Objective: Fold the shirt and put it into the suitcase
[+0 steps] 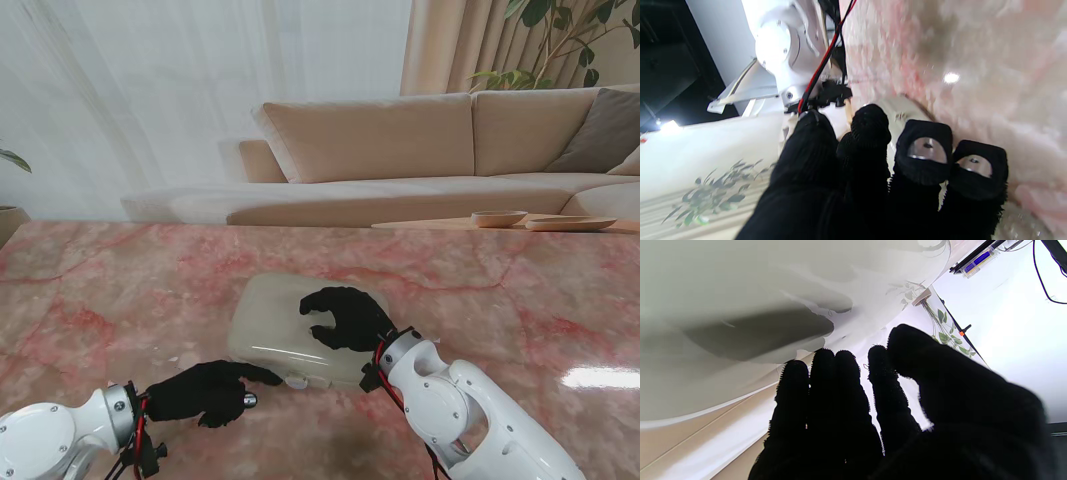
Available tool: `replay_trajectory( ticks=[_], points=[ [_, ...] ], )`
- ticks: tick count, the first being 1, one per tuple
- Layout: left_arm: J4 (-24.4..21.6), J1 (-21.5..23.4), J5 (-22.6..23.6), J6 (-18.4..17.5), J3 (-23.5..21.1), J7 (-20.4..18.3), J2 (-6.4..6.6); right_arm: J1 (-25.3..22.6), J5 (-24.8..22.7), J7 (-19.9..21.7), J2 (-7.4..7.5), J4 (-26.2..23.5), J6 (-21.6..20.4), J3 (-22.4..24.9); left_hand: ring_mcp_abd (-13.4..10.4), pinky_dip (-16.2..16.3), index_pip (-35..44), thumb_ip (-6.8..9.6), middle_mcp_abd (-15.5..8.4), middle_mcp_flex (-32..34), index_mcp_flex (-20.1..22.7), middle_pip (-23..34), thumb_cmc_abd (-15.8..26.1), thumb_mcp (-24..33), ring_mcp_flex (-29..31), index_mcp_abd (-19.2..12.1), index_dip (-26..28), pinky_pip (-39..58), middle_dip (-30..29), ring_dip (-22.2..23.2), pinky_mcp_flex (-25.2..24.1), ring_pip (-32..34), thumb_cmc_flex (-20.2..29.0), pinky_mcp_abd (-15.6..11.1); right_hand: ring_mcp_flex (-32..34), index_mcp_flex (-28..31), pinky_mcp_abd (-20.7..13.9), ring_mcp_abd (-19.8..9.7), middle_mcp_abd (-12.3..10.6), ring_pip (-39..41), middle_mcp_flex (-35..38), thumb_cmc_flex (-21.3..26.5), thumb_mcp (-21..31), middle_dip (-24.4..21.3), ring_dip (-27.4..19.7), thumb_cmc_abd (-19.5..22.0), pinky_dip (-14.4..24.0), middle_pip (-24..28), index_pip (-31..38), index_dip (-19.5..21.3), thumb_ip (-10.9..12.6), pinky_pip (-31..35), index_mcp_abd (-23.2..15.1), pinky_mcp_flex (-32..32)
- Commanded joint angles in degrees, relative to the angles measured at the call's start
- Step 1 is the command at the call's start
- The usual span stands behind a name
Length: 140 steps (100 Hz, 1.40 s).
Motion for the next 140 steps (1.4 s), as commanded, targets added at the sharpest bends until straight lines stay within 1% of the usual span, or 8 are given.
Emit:
replay_trajectory(
  ticks=[1,21,69,72,78,96,102,140],
  points=[
    [0.7,0.2,0.8,0.7,0.1,-1.8,1.20,-2.0,0.3,2.6,0.68,3.2,1.2,-0.7,-3.3,-1.0,0.9,1.05,-2.7,2.8,0.6,2.9,-0.3,0.1,4.1,-0.4,-0.9,7.4,1.3,-0.6,2.6,5.1,3.3,-1.4,4.0,-1.0,9.8,6.9,3.8,7.7,0.7,-0.9,-0.4,1.2,3.6,0.4,0.9,1.3,-0.9,0.5,3.0,1.5,-0.9,3.2],
    [2.3,-0.8,1.1,4.1,0.7,-6.8,2.23,-2.0,0.8,3.4,0.79,3.3,1.2,-0.6,-3.7,-2.4,-0.7,1.36,-3.2,3.0,-1.8,3.4,0.8,0.8,4.7,0.6,-1.8,8.7,1.3,-0.9,3.4,5.8,6.6,-2.0,4.3,-0.5,10.2,7.1,3.9,7.8,1.1,-0.9,-0.2,1.3,3.7,0.1,1.1,1.2,-0.9,0.5,3.2,1.7,-0.9,3.4],
    [8.4,-6.1,-1.9,10.9,7.3,-7.3,1.91,-1.8,0.9,4.5,0.99,3.4,1.5,-0.5,-2.1,-2.0,-7.1,1.27,-4.2,2.1,-8.8,4.2,2.9,0.4,4.0,13.9,-5.3,9.5,1.4,-0.3,2.7,7.0,8.5,-1.0,4.7,0.0,9.9,6.5,3.3,7.9,1.5,-1.5,1.0,1.5,3.6,-0.4,1.1,1.4,-0.6,0.6,2.9,1.8,-1.5,3.7],
    [8.6,-6.3,-2.0,11.3,7.5,-7.3,1.91,-1.8,0.9,4.6,1.01,3.3,1.5,-0.4,-2.1,-1.7,-7.5,1.23,-2.3,1.8,-9.4,4.3,3.1,0.3,4.0,14.5,-5.5,9.6,1.4,-0.3,2.8,7.1,8.6,-1.0,4.5,-0.1,9.8,6.5,3.2,7.8,1.4,-1.5,1.0,1.5,3.6,-0.4,1.0,1.4,-0.6,0.6,2.9,1.8,-1.5,3.6],
    [8.9,-6.6,-2.0,12.2,7.8,-7.2,1.84,-1.8,0.9,4.8,1.07,3.3,1.6,-0.3,-2.2,-1.3,-8.1,1.18,-2.3,1.7,-10.4,4.5,3.4,0.3,4.2,15.6,-5.9,9.8,1.4,-0.3,3.1,7.3,8.8,-1.1,4.5,-0.2,9.8,6.4,3.2,7.8,1.3,-1.5,1.0,1.5,3.6,-0.4,1.0,1.5,-0.6,0.7,2.8,1.8,-1.6,3.6],
    [9.9,-7.5,-2.9,14.4,8.9,-6.1,1.45,-1.6,0.9,4.6,0.99,3.6,1.7,-0.5,-2.7,-0.9,-9.3,1.13,-2.3,1.4,-13.3,4.9,4.2,0.3,4.6,15.5,-6.6,10.5,1.4,-0.2,4.1,8.0,9.2,-1.2,4.2,-0.4,9.6,6.4,3.2,7.7,0.9,-1.4,0.7,1.5,3.5,-0.2,0.9,1.5,-0.5,0.7,2.7,1.6,-1.4,3.4],
    [10.4,-8.0,-3.4,14.8,9.3,-6.0,1.35,-1.5,1.0,4.6,0.99,3.7,1.7,-0.6,-3.0,-0.8,-9.5,1.13,-4.6,1.5,-13.9,4.8,4.5,0.3,4.7,15.3,-6.7,10.7,1.3,-0.3,4.4,8.2,9.3,-1.3,4.1,-0.5,9.6,6.4,3.3,7.6,0.8,-1.3,0.6,1.5,3.5,-0.1,0.9,1.5,-0.6,0.7,2.8,1.5,-1.3,3.3],
    [14.0,-11.6,-6.8,18.3,12.0,-4.8,0.45,-1.4,1.1,4.7,1.00,4.1,1.7,-0.5,-2.9,-1.2,-9.1,1.45,-4.6,1.6,-14.0,4.9,4.9,1.6,5.4,15.2,-6.9,11.6,0.9,-0.5,5.3,8.7,9.5,-1.2,4.0,-0.4,10.1,7.0,3.8,7.5,0.8,-1.2,-0.1,1.4,3.6,-0.3,1.0,1.1,-0.8,0.7,3.2,1.4,-0.9,3.1]
  ],
)
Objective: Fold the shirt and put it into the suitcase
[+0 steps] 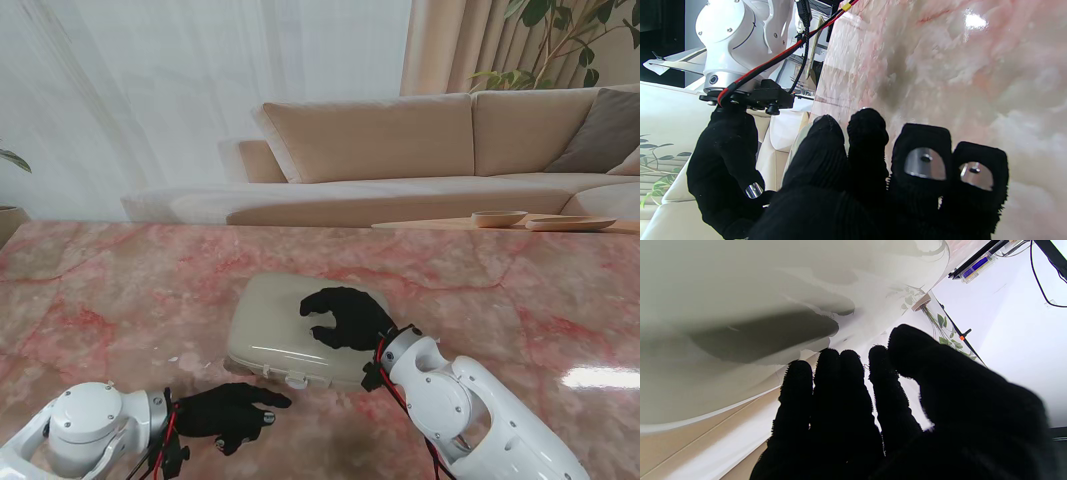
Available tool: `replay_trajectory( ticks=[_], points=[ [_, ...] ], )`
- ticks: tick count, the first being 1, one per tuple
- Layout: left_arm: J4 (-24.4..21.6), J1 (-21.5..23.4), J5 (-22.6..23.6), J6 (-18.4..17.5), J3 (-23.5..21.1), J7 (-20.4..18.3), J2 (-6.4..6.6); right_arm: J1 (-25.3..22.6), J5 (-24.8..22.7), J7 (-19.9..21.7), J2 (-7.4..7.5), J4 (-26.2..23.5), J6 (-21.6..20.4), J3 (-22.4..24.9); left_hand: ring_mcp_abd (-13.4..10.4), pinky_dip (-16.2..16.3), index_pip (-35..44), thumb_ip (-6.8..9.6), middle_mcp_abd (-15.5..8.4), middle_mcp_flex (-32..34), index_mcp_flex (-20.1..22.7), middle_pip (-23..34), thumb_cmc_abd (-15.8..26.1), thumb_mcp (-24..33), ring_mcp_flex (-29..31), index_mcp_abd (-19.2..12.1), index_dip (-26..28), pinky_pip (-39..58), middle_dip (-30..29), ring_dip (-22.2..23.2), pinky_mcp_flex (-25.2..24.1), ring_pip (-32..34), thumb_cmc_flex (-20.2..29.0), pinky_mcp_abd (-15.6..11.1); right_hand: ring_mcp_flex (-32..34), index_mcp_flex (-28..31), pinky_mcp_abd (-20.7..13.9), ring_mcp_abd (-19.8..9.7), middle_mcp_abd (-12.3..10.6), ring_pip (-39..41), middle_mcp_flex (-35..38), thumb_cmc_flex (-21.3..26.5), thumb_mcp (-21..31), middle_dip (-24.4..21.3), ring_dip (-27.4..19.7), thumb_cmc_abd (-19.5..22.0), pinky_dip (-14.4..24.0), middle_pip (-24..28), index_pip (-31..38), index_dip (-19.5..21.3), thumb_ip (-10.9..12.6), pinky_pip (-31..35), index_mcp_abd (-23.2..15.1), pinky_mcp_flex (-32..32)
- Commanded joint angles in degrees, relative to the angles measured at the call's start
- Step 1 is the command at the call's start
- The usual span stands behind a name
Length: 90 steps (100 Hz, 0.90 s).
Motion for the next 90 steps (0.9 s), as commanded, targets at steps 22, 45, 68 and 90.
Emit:
replay_trajectory(
  ticks=[22,45,68,90],
  points=[
    [2.8,-1.3,-2.2,3.8,0.7,1.2,-1.01,-2.0,0.1,2.4,0.68,4.4,1.6,-0.7,-2.3,0.4,0.7,1.20,-2.3,1.0,-1.8,2.3,3.4,1.9,3.5,-6.4,0.0,8.0,-0.1,0.0,2.6,4.7,4.4,-0.7,4.4,0.0,12.6,9.4,6.0,6.9,1.3,-1.4,0.4,0.7,2.8,-0.7,0.4,0.9,-0.7,0.6,3.4,0.4,-1.0,3.3],
    [4.0,-1.9,-3.3,6.3,0.5,2.5,-1.56,-1.9,0.1,2.5,0.70,4.6,1.5,-0.7,-2.2,0.0,1.6,1.08,-1.9,1.2,-1.1,2.0,3.3,2.6,3.8,-7.3,0.4,8.4,-0.5,-0.1,2.9,4.8,4.4,-0.5,4.8,0.3,12.4,9.1,5.6,7.0,1.5,-1.8,1.0,0.7,2.8,-1.0,0.4,1.0,-0.6,0.7,3.3,0.5,-1.3,3.5],
    [5.0,-2.3,-4.9,7.2,1.0,4.9,-2.43,-1.8,0.1,2.7,0.74,4.8,1.6,-0.8,-2.0,-0.3,1.9,1.16,-1.4,0.8,-0.8,1.9,3.5,3.6,3.2,-9.1,0.6,8.3,-0.7,0.0,2.5,4.8,4.4,-0.5,4.6,0.1,12.1,8.8,5.3,7.0,1.4,-1.9,1.1,0.8,2.7,-0.8,0.3,1.3,-0.5,0.8,3.0,0.5,-1.6,3.6],
    [4.9,-1.9,-6.1,7.2,1.0,5.4,-2.73,-1.8,0.3,3.0,0.78,4.8,1.8,-0.9,-1.9,-0.2,2.2,1.13,-1.1,1.0,1.1,1.9,3.3,4.2,3.0,-13.9,0.7,8.1,-0.8,0.1,2.3,5.0,4.4,-0.2,4.2,-0.1,11.9,8.7,5.4,6.8,1.0,-1.7,0.7,0.8,2.6,-0.4,0.2,1.3,-0.4,0.8,2.9,0.3,-1.4,3.4]
  ],
)
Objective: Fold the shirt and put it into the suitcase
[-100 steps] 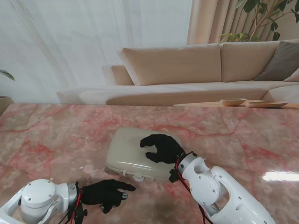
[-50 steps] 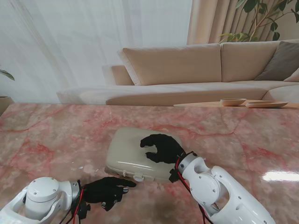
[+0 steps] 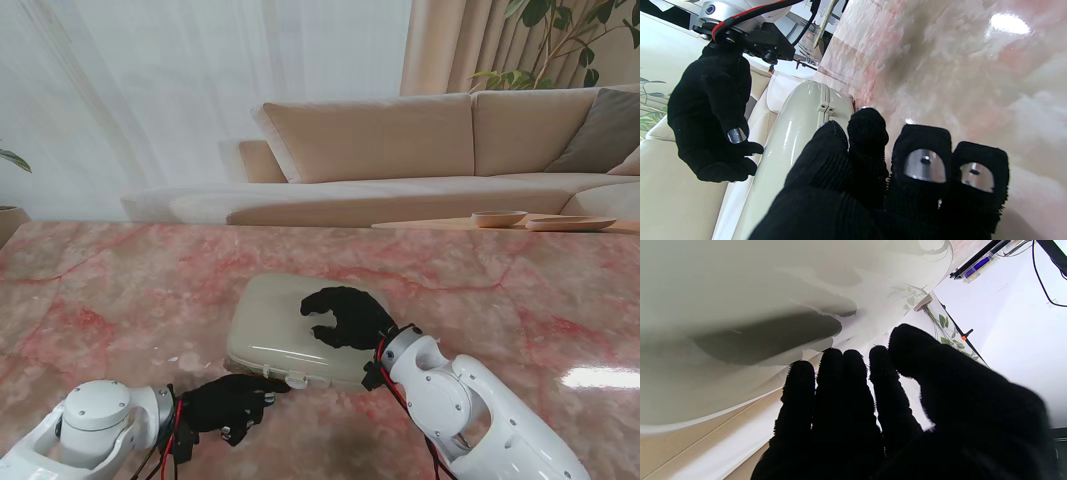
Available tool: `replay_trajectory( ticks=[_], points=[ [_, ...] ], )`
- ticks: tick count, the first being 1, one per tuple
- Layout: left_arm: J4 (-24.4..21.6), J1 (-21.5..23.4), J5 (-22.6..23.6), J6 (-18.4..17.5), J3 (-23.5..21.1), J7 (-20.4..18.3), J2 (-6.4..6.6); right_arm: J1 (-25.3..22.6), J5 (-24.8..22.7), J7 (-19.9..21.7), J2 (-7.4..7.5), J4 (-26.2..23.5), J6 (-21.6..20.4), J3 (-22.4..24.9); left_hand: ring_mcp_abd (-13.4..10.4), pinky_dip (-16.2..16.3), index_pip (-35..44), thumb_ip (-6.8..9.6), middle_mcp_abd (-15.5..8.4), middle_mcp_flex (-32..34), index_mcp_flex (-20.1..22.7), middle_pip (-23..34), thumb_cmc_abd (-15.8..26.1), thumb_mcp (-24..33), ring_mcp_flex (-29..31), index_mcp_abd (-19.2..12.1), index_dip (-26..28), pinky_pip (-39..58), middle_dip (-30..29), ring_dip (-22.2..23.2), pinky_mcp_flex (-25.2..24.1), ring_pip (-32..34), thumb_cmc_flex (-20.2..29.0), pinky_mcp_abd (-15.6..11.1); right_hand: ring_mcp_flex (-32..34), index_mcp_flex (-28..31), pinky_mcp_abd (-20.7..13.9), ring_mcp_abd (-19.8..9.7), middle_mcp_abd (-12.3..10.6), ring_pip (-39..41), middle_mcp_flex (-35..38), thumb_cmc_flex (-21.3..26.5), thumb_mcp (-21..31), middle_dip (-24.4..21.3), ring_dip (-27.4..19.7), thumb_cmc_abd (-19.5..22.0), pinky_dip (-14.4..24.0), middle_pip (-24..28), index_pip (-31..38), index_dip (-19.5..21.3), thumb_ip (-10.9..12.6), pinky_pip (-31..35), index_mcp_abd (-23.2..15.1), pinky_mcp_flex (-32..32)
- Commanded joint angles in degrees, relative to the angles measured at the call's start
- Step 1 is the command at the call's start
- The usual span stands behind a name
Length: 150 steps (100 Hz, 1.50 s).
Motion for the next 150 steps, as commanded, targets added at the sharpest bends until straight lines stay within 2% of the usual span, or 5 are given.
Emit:
replay_trajectory(
  ticks=[1,23,63,124,150],
  points=[
    [0.0,0.5,-0.2,0.3,0.2,0.0,-0.22,-2.1,0.0,2.7,0.78,4.5,1.6,-0.9,-1.9,-0.2,0.9,0.94,-1.1,1.0,1.1,1.9,2.2,0.8,2.8,-6.2,0.7,8.0,-0.2,0.1,1.5,4.9,4.3,-0.2,4.2,-0.2,13.4,10.2,6.8,5.9,0.9,-1.7,0.6,0.7,2.5,-0.1,-0.5,1.0,-0.4,0.8,2.9,-0.5,-1.3,3.4],
    [0.0,0.6,-0.5,0.4,0.4,-0.1,-0.24,-2.0,0.1,2.7,0.75,4.7,1.5,-1.0,-1.9,0.0,0.7,0.88,-1.0,1.1,2.1,1.9,2.1,1.0,2.9,-8.7,0.6,8.0,-0.2,0.0,1.5,4.9,4.3,0.0,4.0,-0.2,13.6,10.5,7.1,5.7,0.7,-1.4,0.1,0.6,2.5,0.1,-0.5,0.8,-0.5,0.7,3.0,-0.7,-1.0,3.1],
    [0.6,0.3,-1.3,-0.5,1.0,-0.8,-0.25,-2.1,0.2,2.9,0.80,4.8,1.8,-1.0,-2.2,0.1,2.1,0.73,-0.8,1.5,6.7,2.0,1.9,1.2,3.1,-16.5,1.3,8.2,-0.1,-0.1,1.7,5.2,4.3,-0.3,4.3,0.1,14.1,11.0,7.4,5.8,1.2,-1.5,0.2,0.6,2.6,-0.3,-0.2,0.4,-0.7,0.7,3.4,-0.6,-0.9,3.1],
    [1.5,0.6,-1.7,-3.5,0.3,-3.5,0.19,-2.0,0.3,3.0,0.82,5.3,1.8,-1.1,-2.2,0.0,2.8,0.82,-0.6,1.6,9.0,1.9,1.7,1.2,3.1,-17.4,1.9,8.1,0.0,-0.3,1.5,5.2,4.3,-0.4,4.3,0.0,13.6,10.2,6.7,5.8,1.1,-1.8,0.7,0.8,2.5,-0.2,-0.4,0.9,-0.5,0.8,3.0,-0.5,-1.3,3.4],
    [1.4,0.6,-2.0,-3.8,0.3,-2.7,-0.05,-2.0,0.4,3.1,0.83,5.4,2.0,-1.1,-2.2,0.0,2.9,0.86,-0.5,1.7,9.2,1.9,1.7,1.2,3.1,-16.8,2.0,8.1,0.1,-0.3,1.5,5.3,4.3,-0.4,4.0,-0.2,13.7,10.5,7.0,5.7,0.8,-1.5,0.2,0.6,2.4,0.1,-0.5,0.8,-0.5,0.8,3.0,-0.8,-1.1,3.0]
  ],
)
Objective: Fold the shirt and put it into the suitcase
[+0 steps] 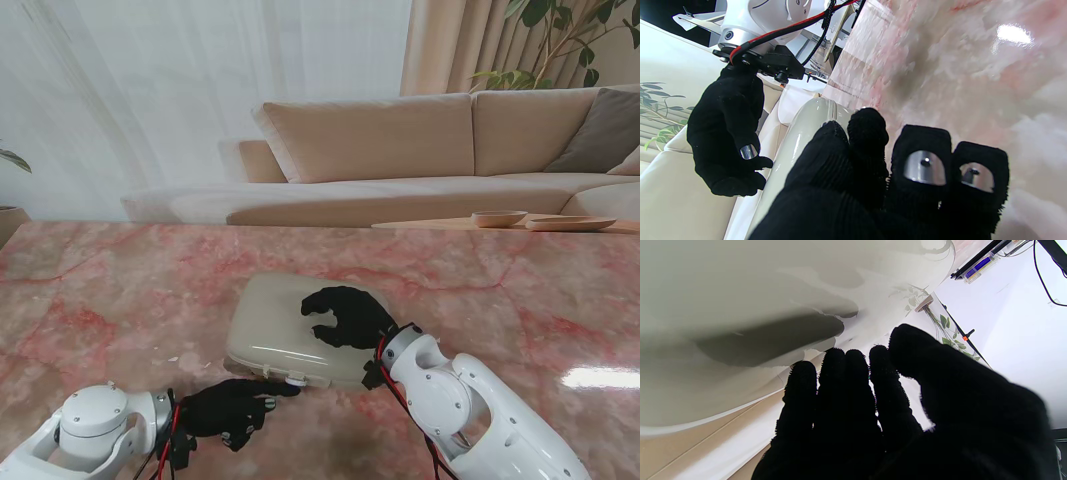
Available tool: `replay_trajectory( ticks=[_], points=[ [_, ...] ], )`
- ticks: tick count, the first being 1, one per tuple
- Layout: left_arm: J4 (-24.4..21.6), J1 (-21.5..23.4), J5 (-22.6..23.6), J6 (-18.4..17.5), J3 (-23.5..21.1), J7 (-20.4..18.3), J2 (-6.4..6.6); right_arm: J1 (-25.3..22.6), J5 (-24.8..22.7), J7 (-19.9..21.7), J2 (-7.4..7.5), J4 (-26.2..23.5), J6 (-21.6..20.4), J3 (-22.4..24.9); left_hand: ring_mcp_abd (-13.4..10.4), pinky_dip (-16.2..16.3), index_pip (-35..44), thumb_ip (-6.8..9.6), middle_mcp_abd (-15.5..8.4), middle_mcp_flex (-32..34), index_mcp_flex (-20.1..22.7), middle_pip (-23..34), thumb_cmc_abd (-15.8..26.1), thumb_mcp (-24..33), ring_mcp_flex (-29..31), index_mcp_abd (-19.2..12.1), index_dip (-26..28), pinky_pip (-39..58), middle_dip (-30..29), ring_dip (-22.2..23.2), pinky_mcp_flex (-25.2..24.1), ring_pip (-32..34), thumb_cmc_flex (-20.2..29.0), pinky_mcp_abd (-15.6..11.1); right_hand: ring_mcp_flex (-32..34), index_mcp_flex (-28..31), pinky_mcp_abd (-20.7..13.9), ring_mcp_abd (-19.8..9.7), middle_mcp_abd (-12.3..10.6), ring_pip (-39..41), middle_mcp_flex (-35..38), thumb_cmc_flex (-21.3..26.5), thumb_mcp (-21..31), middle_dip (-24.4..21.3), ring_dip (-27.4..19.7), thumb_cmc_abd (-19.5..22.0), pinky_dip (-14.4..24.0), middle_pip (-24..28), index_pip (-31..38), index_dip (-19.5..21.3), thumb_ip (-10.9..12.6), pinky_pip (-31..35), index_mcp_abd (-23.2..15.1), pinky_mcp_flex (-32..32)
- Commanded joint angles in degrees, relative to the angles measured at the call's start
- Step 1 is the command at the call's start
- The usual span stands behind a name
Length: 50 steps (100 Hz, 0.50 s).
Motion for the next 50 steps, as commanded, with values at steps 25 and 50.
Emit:
replay_trajectory(
  ticks=[25,50],
  points=[
    [-0.3,0.4,-0.9,-0.6,0.1,2.1,-0.67,-2.3,0.0,3.0,0.83,5.2,1.8,-1.0,-2.1,0.0,0.3,0.85,-0.5,1.8,1.3,1.9,1.7,0.8,3.0,-2.8,0.0,8.1,0.1,-0.3,1.5,4.5,4.3,-0.4,4.0,-0.3,15.5,12.3,8.6,4.9,0.9,-1.4,-0.1,0.5,2.4,0.0,-0.5,0.2,-0.7,0.7,3.2,-1.6,-0.9,2.9],
    [-0.4,0.1,-1.9,-1.2,0.3,2.9,-1.03,-2.3,0.1,3.2,0.86,5.2,1.9,-0.9,-2.2,0.0,0.3,0.85,-0.6,1.8,1.5,1.8,1.7,0.7,3.0,-2.6,0.1,8.1,0.2,-0.4,1.5,4.6,4.3,-0.4,4.3,-0.1,15.5,12.2,8.6,4.9,1.3,-1.6,0.2,0.5,2.5,-0.3,-0.4,0.0,-0.8,0.7,3.3,-1.5,-1.0,3.0]
  ],
)
